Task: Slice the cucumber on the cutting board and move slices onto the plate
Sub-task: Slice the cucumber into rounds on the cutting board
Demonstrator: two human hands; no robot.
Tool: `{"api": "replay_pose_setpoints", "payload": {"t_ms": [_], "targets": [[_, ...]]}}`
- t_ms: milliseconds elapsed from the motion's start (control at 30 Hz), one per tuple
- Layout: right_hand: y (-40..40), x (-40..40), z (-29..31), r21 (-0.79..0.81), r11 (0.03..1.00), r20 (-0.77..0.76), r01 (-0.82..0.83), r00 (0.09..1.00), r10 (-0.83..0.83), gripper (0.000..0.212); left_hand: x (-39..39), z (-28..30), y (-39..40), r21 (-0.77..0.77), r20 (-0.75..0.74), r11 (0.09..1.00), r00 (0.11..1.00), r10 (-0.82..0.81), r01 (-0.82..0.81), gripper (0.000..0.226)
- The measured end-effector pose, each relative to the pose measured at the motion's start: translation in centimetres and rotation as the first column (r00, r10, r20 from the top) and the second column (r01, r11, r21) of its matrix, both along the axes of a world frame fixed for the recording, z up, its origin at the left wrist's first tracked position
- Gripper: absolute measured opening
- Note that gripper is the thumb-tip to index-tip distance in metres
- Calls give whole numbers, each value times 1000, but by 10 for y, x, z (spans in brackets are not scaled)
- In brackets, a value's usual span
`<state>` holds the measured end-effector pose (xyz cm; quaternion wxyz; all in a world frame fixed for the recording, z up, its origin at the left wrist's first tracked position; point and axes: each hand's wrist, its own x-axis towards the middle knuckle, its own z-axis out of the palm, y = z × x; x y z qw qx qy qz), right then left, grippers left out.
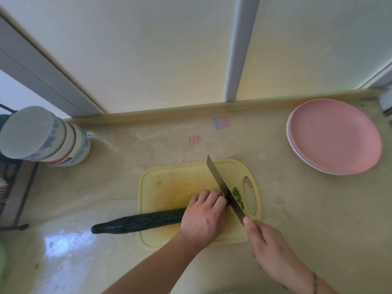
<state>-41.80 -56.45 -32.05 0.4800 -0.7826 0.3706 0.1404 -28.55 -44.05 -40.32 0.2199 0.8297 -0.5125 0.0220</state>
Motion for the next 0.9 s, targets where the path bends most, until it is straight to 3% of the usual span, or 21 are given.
{"api": "replay_pose_setpoints", "payload": {"t_ms": [367,667,900], "targets": [[3,-9,9,3,1000,-17,-22,1000,22,78,0,0,0,-11,-6,1000,1000,-5,5,12],[0,2,-2,-29,997,8,-76,997,76,55,2,1,1,-42,-28,999,999,-17,16,16],[-3,2,-4,-43,997,14,-71,997,72,56,1,1,1,-53,-52,999,999,0,-3,15]]}}
